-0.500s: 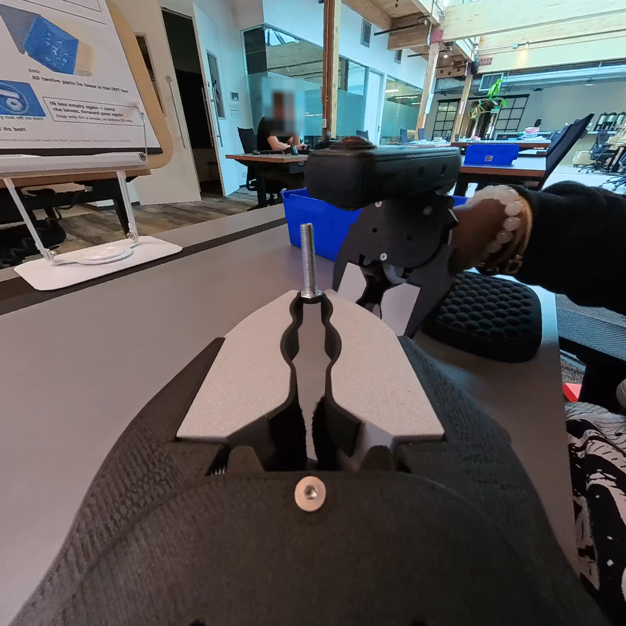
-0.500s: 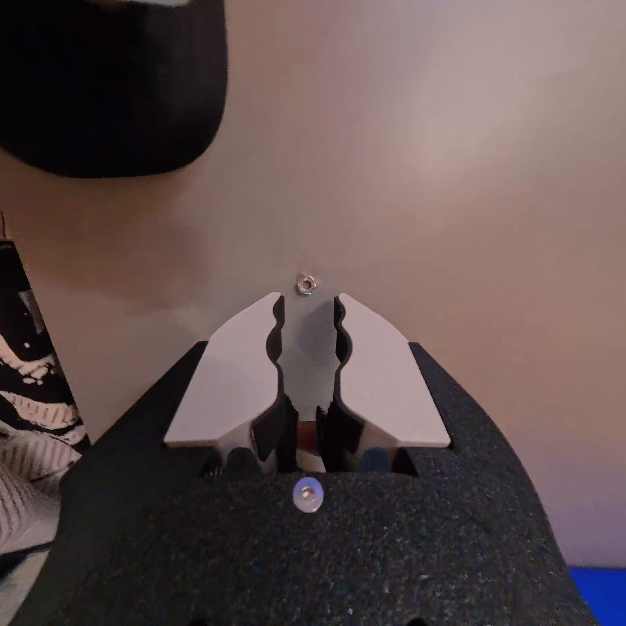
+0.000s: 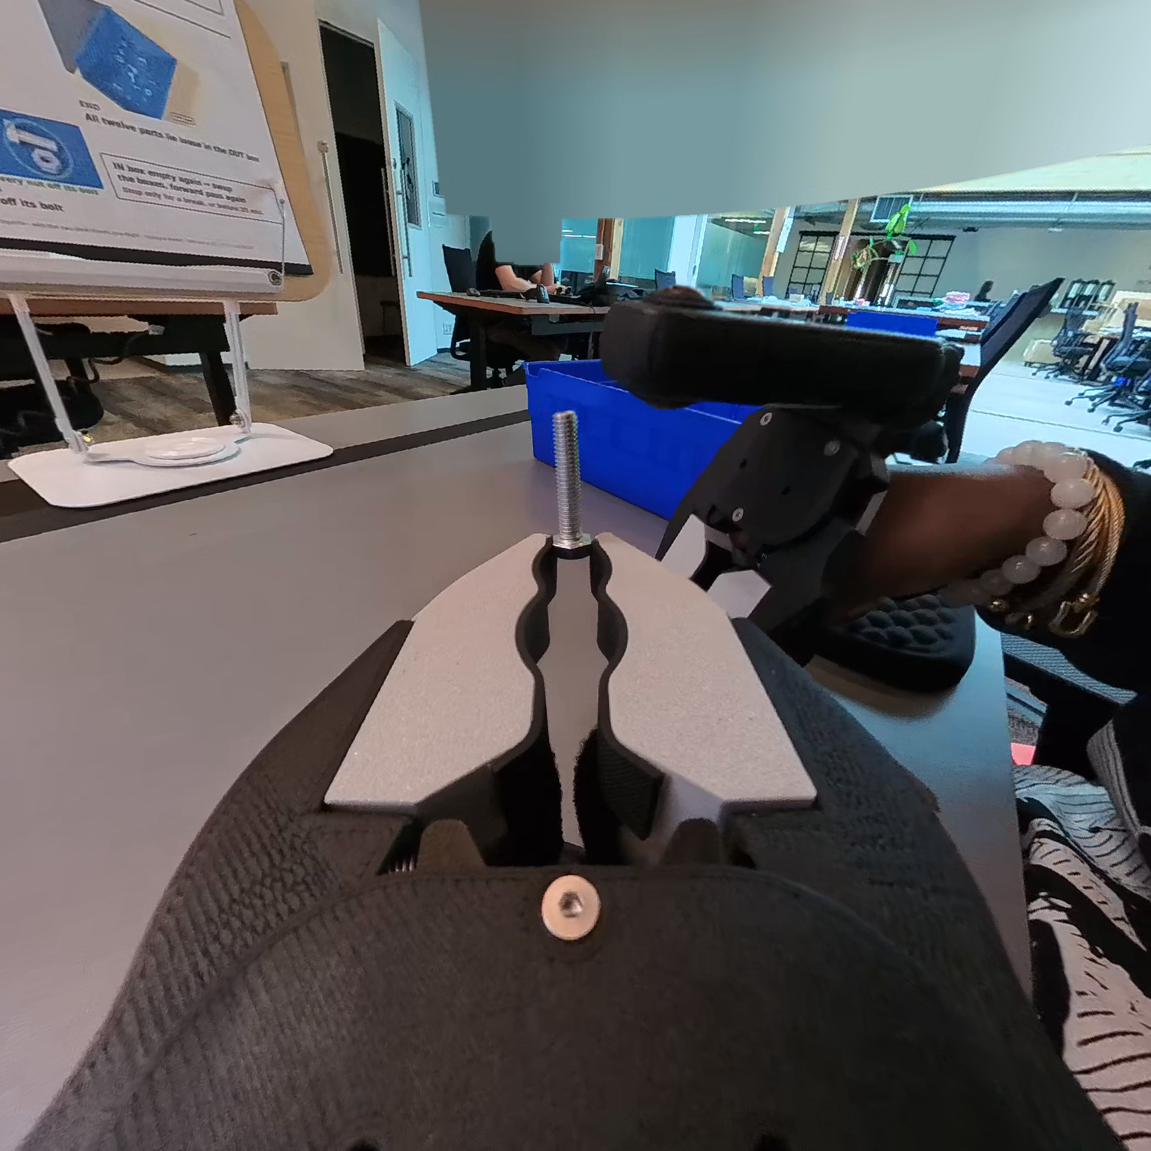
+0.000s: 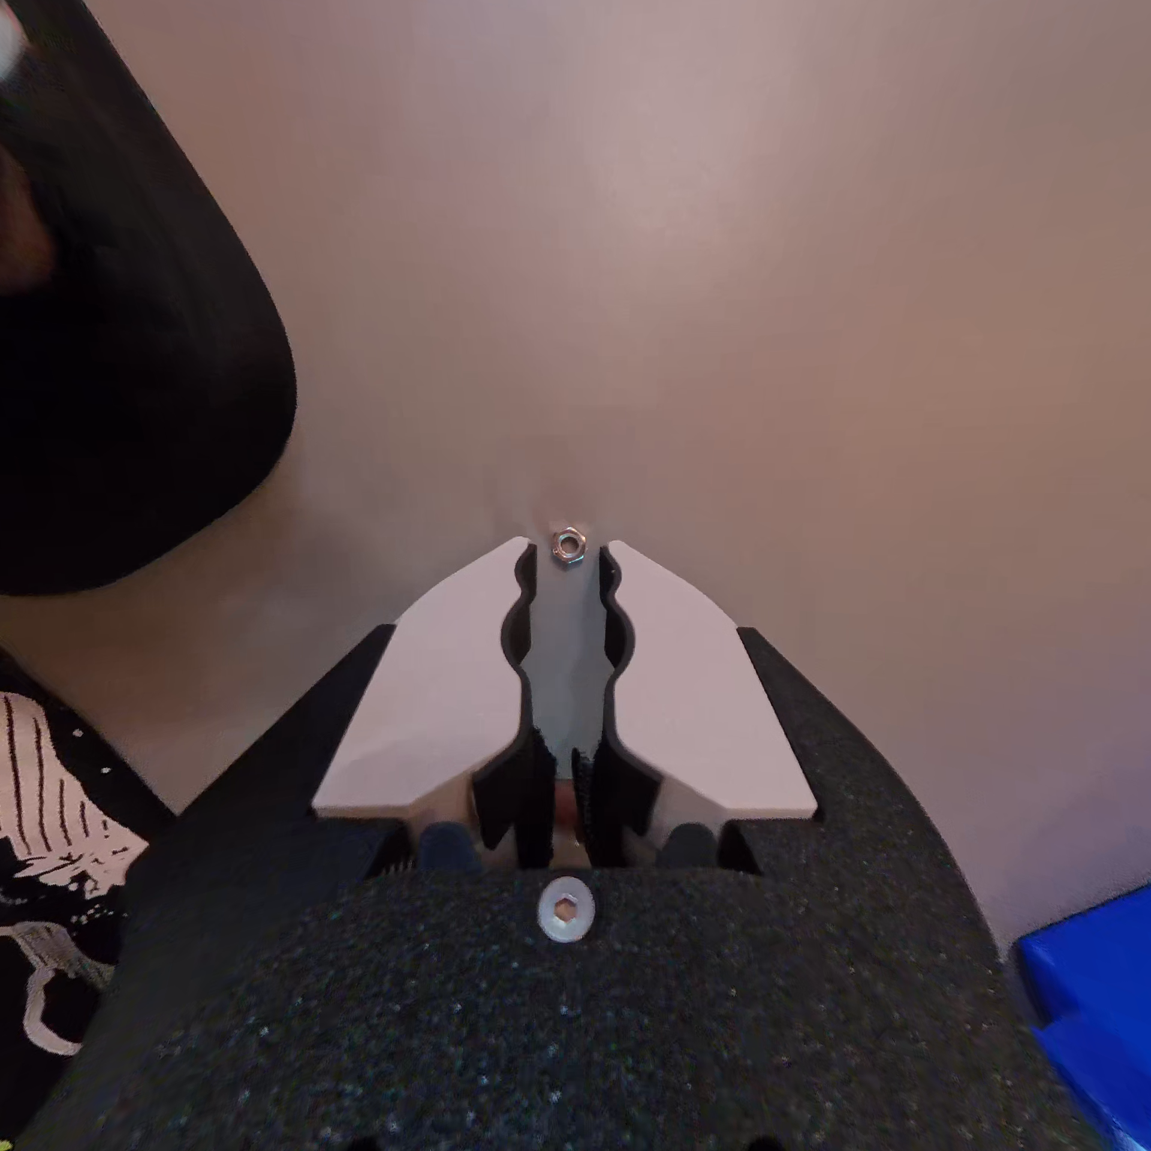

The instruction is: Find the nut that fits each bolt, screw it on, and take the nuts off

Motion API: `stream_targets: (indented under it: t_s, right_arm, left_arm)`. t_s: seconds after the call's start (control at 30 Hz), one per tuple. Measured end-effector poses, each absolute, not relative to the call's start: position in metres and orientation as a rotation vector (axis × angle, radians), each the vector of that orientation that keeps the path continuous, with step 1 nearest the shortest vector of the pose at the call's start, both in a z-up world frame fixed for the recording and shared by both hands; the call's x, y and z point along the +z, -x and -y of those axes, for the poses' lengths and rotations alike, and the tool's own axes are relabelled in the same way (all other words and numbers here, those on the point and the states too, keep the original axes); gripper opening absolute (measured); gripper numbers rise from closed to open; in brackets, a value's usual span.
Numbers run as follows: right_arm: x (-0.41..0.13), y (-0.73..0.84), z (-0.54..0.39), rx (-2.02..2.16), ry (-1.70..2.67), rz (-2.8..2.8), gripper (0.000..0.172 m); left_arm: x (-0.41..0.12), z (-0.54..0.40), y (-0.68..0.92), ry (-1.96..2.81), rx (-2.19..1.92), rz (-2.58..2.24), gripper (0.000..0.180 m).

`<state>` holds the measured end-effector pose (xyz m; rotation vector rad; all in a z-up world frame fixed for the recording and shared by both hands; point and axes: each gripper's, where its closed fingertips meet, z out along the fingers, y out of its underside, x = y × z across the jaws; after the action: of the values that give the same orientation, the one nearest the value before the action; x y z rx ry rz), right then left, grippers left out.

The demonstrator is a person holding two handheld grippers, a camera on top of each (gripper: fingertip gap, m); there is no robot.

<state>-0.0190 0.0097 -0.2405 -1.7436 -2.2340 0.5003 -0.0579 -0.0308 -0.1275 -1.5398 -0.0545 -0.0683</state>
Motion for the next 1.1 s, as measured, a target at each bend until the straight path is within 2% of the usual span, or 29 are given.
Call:
stream_targets:
  t_s: [0.23, 0.73, 0.83, 1.1]
  right_arm:
    - [-0.241, 0.021, -0.008, 0.459, 1.706, 2.268, 0.010]
    - [-0.239, 0.020, -0.008, 0.565, 1.552, 2.354, 0.010]
    - [-0.213, 0.020, -0.013, 0.737, 1.408, 2.367, 0.010]
    - [-0.085, -0.004, 0.002, 1.198, 0.615, 2.471, 0.010]
  left_arm:
    - [-0.128, 0.031, 0.059, 1.539, -0.073, 0.064, 0.010]
    - [-0.131, 0.029, 0.050, 1.568, -0.089, 0.001, 0.010]
    - [-0.132, 0.027, 0.046, 1.585, -0.137, -0.029, 0.010]
    - [-0.124, 0.033, 0.000, 1.545, -0.428, -0.309, 0.010]
